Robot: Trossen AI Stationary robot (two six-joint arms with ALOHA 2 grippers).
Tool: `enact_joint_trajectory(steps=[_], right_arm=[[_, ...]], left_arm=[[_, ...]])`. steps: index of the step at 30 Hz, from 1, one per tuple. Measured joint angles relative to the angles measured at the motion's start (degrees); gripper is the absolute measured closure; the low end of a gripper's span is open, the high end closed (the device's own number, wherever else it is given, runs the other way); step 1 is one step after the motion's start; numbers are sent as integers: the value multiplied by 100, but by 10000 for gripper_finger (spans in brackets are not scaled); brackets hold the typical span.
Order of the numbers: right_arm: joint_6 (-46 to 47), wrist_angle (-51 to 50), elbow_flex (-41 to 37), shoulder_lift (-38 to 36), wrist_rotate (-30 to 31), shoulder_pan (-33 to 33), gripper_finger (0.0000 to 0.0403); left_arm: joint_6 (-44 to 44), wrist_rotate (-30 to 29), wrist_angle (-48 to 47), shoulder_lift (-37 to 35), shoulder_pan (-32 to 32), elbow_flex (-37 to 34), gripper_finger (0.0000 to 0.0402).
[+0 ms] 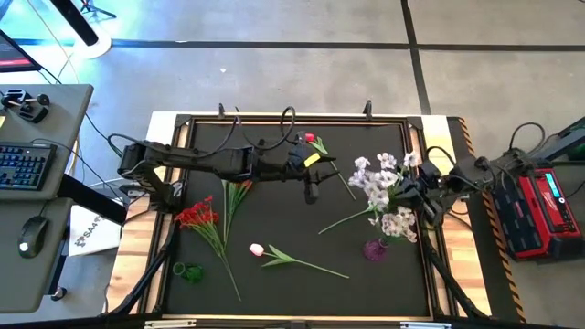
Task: Sort flowers into vase by color
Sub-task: Put the white flower into the pink vase
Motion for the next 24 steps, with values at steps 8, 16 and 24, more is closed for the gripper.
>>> enact_joint_trajectory(steps=[8,16,24], right_arm=[[-281,20,-228,-38,-30,236,403],[-537,-409,-234,-46,-543,309,403],[-344,-1147,-234,-41,-1189,307,403]], left_arm=[[0,2,-28,0,0,0,240],[111,0,-32,0,0,0,240],[228,-79,-31,0,0,0,240]])
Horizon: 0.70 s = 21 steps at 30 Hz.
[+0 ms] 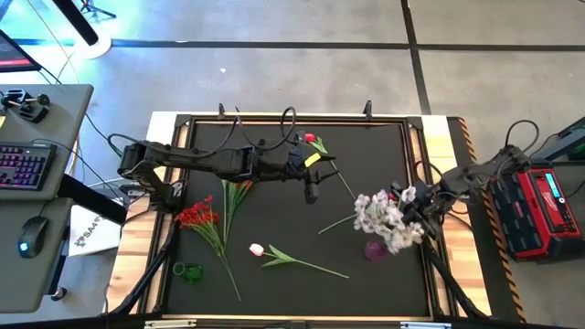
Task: Sort flowers into vase by color
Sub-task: Put the white flower into the pink vase
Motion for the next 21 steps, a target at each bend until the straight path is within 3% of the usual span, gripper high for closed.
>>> enact_joint_trajectory(steps=[5,12,21], right_arm=[[19,-415,0,0,-171,0,384],[-119,-728,5,0,173,-2,346],[-436,-1147,7,78,206,0,341]], left_arm=[[87,-2,-1,0,2,0,240],[183,-26,-1,0,2,-2,240],[237,-28,-21,0,2,0,240]])
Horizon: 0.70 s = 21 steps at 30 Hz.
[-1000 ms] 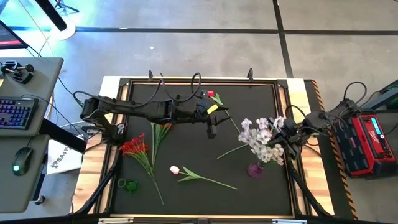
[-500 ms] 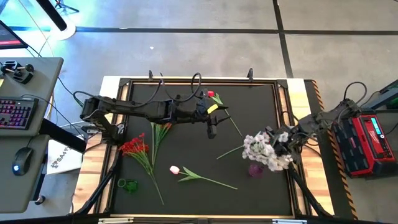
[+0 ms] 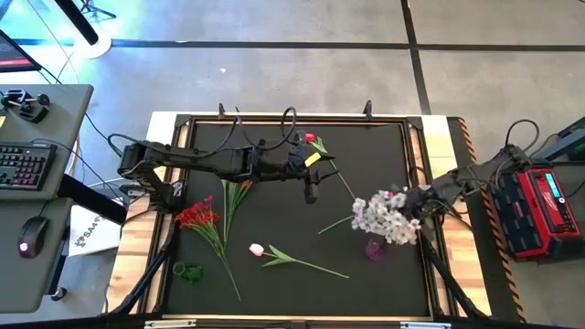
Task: Sort flowers into vase by color
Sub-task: Put the white flower into the pink vase
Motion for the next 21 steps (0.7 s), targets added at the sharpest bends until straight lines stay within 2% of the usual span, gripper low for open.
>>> enact_joint_trajectory(steps=[4,10,13,18,21], right_arm=[[64,35,95,1,-78,0,341],[676,53,311,-6,-146,0,327],[997,-63,412,-6,-200,0,301],[1363,-308,545,-6,-207,0,235],[1657,-430,706,-7,-245,0,199]], left_arm=[[0,2,-44,0,0,0,240],[0,4,-312,0,0,-2,240],[-39,4,-508,0,2,-1,240],[-210,-5,-678,0,2,0,239],[-779,-348,-859,0,40,0,239]])
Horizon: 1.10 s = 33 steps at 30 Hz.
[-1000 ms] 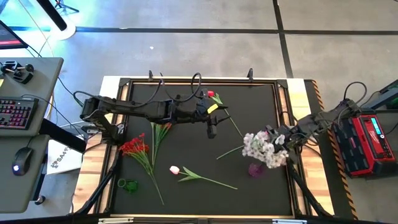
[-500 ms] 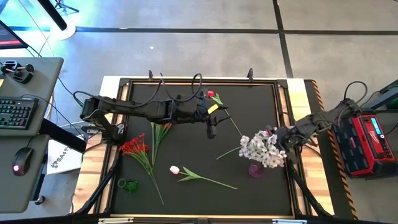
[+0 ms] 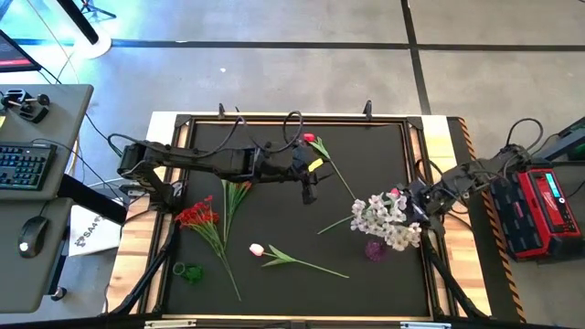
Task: Sort flowers into vase by color
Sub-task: Put the white flower into the pink vase, then put the top red flower into the pink vase
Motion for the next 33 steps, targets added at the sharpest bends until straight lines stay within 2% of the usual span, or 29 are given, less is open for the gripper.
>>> enact_joint_trajectory(steps=[4,8,12,16,21,24,27,33], right_arm=[[209,-387,369,-1,16,0,182],[280,-592,804,-1,327,0,192],[271,-629,1263,-1,853,0,207],[264,-708,1682,-1,2033,0,218],[151,-1377,1845,67,4193,-14,232],[550,-1869,1845,218,4935,-126,238],[1130,-2191,1845,457,4951,-322,242],[1788,-2479,1842,1327,4251,-997,242]], left_arm=[[-872,-208,-632,6,166,0,239],[-1401,-279,-983,7,274,0,239],[-1576,-504,-1048,7,284,0,239],[-1464,-494,-1055,7,330,0,243],[-1542,416,-826,2,680,-170,250],[-1612,623,-645,4,833,-305,254],[-1632,797,-557,2,891,-363,256],[-1580,836,-444,2,911,-446,257]])
